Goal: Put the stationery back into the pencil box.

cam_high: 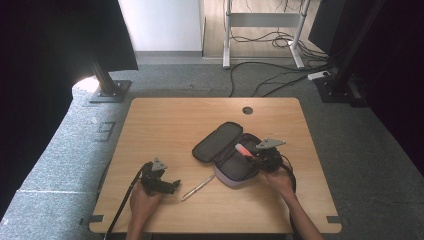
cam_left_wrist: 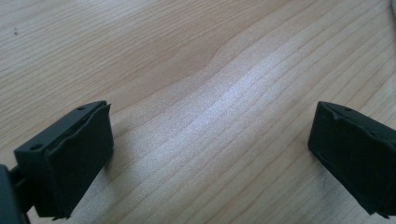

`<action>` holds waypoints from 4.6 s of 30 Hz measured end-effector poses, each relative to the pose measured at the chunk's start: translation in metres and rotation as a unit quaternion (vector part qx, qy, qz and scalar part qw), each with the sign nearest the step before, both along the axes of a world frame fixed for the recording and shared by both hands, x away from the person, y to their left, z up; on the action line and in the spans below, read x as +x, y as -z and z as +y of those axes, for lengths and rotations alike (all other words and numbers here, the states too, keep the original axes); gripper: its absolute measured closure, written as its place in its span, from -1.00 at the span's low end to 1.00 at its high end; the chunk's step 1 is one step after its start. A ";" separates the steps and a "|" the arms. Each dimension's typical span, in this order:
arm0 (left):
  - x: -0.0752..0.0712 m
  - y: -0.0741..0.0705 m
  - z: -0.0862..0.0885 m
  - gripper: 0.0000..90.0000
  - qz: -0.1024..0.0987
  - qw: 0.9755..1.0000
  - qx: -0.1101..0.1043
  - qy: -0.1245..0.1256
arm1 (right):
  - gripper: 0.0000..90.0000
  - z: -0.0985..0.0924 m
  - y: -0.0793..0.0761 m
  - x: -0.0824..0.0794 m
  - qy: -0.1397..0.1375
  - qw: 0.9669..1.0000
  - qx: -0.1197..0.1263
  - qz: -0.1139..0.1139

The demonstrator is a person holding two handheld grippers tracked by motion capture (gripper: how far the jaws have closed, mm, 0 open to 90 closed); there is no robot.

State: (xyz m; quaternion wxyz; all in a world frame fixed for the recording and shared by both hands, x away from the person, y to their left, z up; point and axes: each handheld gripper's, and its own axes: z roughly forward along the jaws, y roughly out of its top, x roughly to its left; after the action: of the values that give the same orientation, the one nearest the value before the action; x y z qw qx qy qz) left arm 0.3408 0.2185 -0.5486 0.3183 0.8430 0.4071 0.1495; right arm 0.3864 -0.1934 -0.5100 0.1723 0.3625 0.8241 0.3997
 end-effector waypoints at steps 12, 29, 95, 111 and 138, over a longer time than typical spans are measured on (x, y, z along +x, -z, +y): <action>0.000 0.000 0.000 -1.00 0.000 1.000 0.000 0.000 | 0.46 0.015 0.011 0.007 0.004 1.000 0.001 0.002; 0.000 0.000 0.000 -1.00 0.000 1.000 0.000 0.000 | 0.44 0.026 0.023 0.012 -0.005 1.000 -0.012 0.014; 0.000 0.000 0.000 -1.00 0.000 1.000 0.000 0.000 | -0.32 -0.055 -0.004 -0.022 0.035 0.999 0.015 -0.003; 0.000 0.000 0.000 -0.99 -0.001 1.000 -0.001 0.009 | -0.33 -0.069 0.012 -0.032 0.047 0.999 0.016 0.006; -0.006 -0.002 -0.005 -0.85 -0.015 1.000 0.004 0.014 | -0.37 -0.086 0.042 -0.038 0.061 0.997 0.005 0.038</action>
State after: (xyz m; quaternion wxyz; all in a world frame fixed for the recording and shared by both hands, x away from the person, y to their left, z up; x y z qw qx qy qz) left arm 0.3351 0.2138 -0.5462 0.3225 0.8477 0.3900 0.1592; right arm 0.3482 -0.2795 -0.5522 0.1633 0.4278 0.8042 0.3789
